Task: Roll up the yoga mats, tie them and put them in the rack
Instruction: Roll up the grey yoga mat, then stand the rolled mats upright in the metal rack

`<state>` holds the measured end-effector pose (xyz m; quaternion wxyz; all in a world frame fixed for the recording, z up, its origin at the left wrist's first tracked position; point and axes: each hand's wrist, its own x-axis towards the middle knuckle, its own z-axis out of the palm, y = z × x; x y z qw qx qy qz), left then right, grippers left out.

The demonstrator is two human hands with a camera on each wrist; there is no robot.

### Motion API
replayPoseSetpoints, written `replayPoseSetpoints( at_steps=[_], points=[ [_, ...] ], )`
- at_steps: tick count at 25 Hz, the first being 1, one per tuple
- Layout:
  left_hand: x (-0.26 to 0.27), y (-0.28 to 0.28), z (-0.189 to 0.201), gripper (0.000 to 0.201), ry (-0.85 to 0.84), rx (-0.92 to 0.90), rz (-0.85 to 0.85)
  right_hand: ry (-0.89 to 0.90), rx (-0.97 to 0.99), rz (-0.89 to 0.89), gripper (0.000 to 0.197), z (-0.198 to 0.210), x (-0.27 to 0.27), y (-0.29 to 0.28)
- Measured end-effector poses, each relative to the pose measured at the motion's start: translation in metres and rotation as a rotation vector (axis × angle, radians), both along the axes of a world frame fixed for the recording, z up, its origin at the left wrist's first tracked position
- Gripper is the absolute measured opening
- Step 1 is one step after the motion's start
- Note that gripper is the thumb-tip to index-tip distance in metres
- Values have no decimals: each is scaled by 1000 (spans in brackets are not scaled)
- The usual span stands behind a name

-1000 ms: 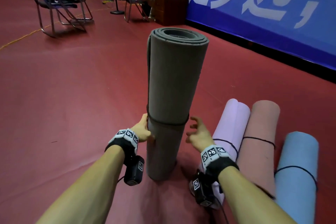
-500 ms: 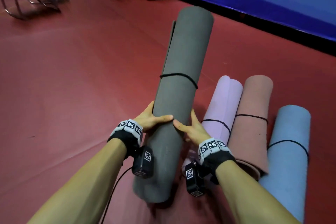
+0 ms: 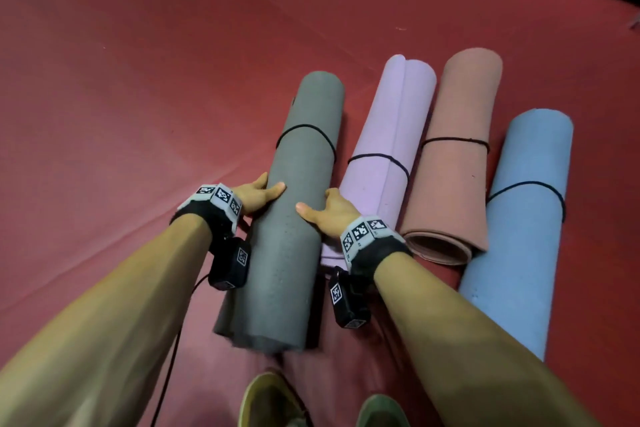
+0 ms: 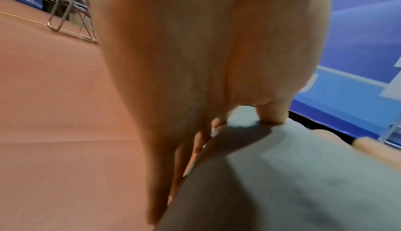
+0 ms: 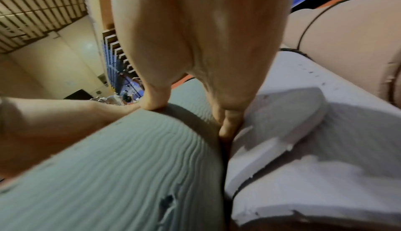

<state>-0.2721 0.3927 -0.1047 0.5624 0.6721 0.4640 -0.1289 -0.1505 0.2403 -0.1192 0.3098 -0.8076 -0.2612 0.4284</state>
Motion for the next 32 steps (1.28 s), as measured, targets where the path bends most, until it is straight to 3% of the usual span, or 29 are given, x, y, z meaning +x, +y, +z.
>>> replayPoseSetpoints(
  at_steps=[3,5,7,8,11,16,19,25,30,32],
  points=[
    [-12,0,-1,106,17,120,-185,-172,-79,36,61,13,-13,11],
    [-27,-13,-4,129,81,218,-281,-171,-110,88,49,11,-25,9],
    [-43,-33,-7,126,117,307,-322,-146,-71,47,23,12,-31,-2],
    [-52,-43,-10,122,111,334,-349,-157,-15,-14,19,13,-30,-11],
    [-76,-74,-11,135,105,380,-478,-321,92,-142,42,22,-25,-42],
    [-100,-128,-13,152,215,480,-676,-695,-167,297,69,9,-52,-86],
    [-108,-142,-17,158,266,612,-769,-868,-239,345,76,-7,-63,-82],
    [-123,-149,-29,138,272,852,-818,-1005,-371,253,91,-21,-56,-74],
    [-129,-164,-31,95,229,981,-912,-1091,-316,138,57,-32,-50,-71],
    [-130,-166,-30,80,244,1040,-953,-1116,-306,116,54,-32,-51,-72]
  ],
)
